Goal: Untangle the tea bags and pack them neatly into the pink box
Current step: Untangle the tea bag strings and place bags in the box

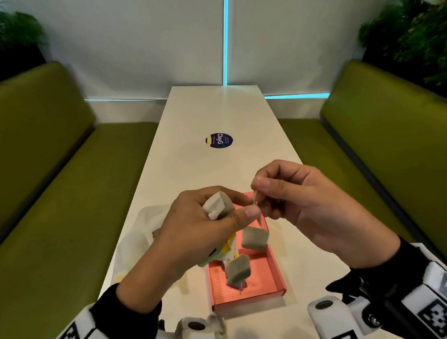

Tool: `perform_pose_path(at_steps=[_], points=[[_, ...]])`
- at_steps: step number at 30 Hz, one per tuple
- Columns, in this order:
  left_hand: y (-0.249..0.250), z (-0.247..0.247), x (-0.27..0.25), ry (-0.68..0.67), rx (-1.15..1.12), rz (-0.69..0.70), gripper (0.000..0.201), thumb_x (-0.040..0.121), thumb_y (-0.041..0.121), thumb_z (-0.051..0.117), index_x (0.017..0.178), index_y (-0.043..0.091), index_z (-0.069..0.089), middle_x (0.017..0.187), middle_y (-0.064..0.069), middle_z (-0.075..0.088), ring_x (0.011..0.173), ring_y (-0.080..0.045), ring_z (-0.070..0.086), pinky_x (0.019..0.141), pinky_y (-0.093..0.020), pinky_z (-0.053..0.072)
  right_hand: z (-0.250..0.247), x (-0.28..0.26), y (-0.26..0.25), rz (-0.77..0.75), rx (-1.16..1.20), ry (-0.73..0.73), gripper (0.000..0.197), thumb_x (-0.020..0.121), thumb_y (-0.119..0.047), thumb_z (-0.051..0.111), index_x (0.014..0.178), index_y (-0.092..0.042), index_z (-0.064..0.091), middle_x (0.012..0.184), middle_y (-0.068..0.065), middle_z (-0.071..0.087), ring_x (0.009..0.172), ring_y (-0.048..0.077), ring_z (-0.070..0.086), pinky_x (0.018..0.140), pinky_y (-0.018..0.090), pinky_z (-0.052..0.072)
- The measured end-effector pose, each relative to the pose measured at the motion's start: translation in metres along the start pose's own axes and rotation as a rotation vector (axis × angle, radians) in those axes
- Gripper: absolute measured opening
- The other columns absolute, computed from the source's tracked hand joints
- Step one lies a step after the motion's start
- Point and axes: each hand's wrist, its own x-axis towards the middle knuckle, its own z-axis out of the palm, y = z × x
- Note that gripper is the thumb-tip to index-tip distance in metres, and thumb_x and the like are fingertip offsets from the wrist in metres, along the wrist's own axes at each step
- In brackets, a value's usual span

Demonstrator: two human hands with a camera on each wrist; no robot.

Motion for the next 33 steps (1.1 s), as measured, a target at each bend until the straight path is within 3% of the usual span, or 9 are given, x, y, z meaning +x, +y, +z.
perform_pose_path(at_steps=[3, 7, 10, 13, 17, 21, 26, 29, 33], points=[[0.002, 0.002, 0.001, 0.027, -0.002, 0.015, 0.01, 0.066, 0.034, 0.076, 0.067, 0.025, 0.072, 0.067, 0.008, 0.07, 0.064, -0.003, 0.06, 0.061, -0.022, 0.045, 0.002, -0.002, -0.001, -0.007, 0.046, 0.029, 0.006, 0.067, -0.02, 0.063, 0.064, -0.015, 0.063, 0.058, 0.003, 0.06, 0.047, 0.013, 0.05, 0.045, 0.018, 0.039], [0.005, 0.002, -0.002, 0.027, -0.058, 0.054, 0.013, 0.067, 0.024, 0.079, 0.058, 0.022, 0.069, 0.064, 0.007, 0.066, 0.063, -0.008, 0.058, 0.06, -0.026, 0.044, 0.0, -0.004, 0.001, -0.003, 0.035, 0.12, 0.011, 0.062, -0.022, 0.065, 0.068, -0.013, 0.063, 0.06, 0.0, 0.055, 0.051, 0.01, 0.047, 0.046, 0.017, 0.036], [0.01, 0.0, -0.003, 0.048, -0.118, 0.066, 0.01, 0.066, 0.024, 0.063, 0.056, 0.022, 0.065, 0.06, 0.009, 0.06, 0.056, -0.005, 0.053, 0.052, -0.02, 0.041, -0.004, -0.003, 0.004, -0.021, 0.045, 0.154, 0.012, 0.062, -0.017, 0.076, 0.061, -0.02, 0.065, 0.075, -0.004, 0.064, 0.063, 0.008, 0.053, 0.056, 0.021, 0.037], [0.012, -0.001, -0.001, 0.089, -0.139, 0.07, 0.016, 0.075, 0.017, 0.067, 0.06, 0.019, 0.063, 0.053, 0.011, 0.054, 0.054, -0.009, 0.049, 0.052, -0.025, 0.043, -0.004, -0.005, 0.003, -0.054, 0.093, 0.097, 0.013, 0.072, -0.016, 0.06, 0.06, -0.022, 0.062, 0.093, -0.001, 0.072, 0.075, 0.009, 0.061, 0.06, 0.021, 0.039], [0.015, 0.0, -0.001, 0.136, -0.177, 0.051, 0.025, 0.084, 0.01, 0.062, 0.06, 0.017, 0.063, 0.051, 0.008, 0.052, 0.053, -0.018, 0.048, 0.041, -0.023, 0.042, -0.001, -0.006, 0.0, -0.091, 0.126, 0.056, 0.007, 0.075, -0.015, 0.054, 0.069, -0.013, 0.056, 0.074, 0.002, 0.069, 0.068, 0.011, 0.061, 0.06, 0.023, 0.044], [0.018, 0.002, -0.003, 0.136, -0.228, 0.048, 0.032, 0.084, 0.007, 0.061, 0.055, 0.02, 0.063, 0.049, 0.006, 0.049, 0.045, -0.011, 0.046, 0.035, -0.018, 0.038, 0.002, -0.006, -0.001, -0.133, 0.078, 0.068, 0.004, 0.074, -0.014, 0.058, 0.076, -0.012, 0.054, 0.066, 0.001, 0.06, 0.061, 0.012, 0.058, 0.054, 0.023, 0.046], [0.016, 0.002, -0.002, 0.145, -0.208, 0.068, 0.028, 0.085, 0.011, 0.061, 0.059, 0.019, 0.064, 0.053, 0.005, 0.052, 0.049, -0.011, 0.049, 0.041, -0.019, 0.043, 0.004, -0.006, -0.001, -0.084, 0.062, -0.009, 0.026, 0.068, -0.009, 0.066, 0.089, -0.018, 0.056, 0.064, -0.002, 0.057, 0.05, 0.016, 0.047, 0.041, 0.02, 0.036], [0.016, 0.001, -0.003, 0.132, -0.149, 0.098, 0.015, 0.082, 0.017, 0.066, 0.066, 0.019, 0.065, 0.057, 0.005, 0.057, 0.054, -0.016, 0.052, 0.048, -0.024, 0.045, 0.005, -0.006, 0.001, -0.114, 0.002, -0.019, 0.018, 0.067, -0.008, 0.069, 0.08, -0.02, 0.064, 0.066, -0.001, 0.06, 0.046, 0.011, 0.042, 0.04, 0.017, 0.033], [0.018, -0.004, -0.004, 0.095, -0.145, 0.135, 0.018, 0.06, 0.031, 0.069, 0.074, 0.021, 0.067, 0.059, 0.003, 0.056, 0.049, -0.005, 0.051, 0.045, -0.017, 0.043, 0.004, -0.007, 0.002, -0.143, -0.018, -0.002, 0.013, 0.064, -0.009, 0.072, 0.069, -0.021, 0.067, 0.064, 0.001, 0.062, 0.043, 0.007, 0.041, 0.04, 0.015, 0.033]])
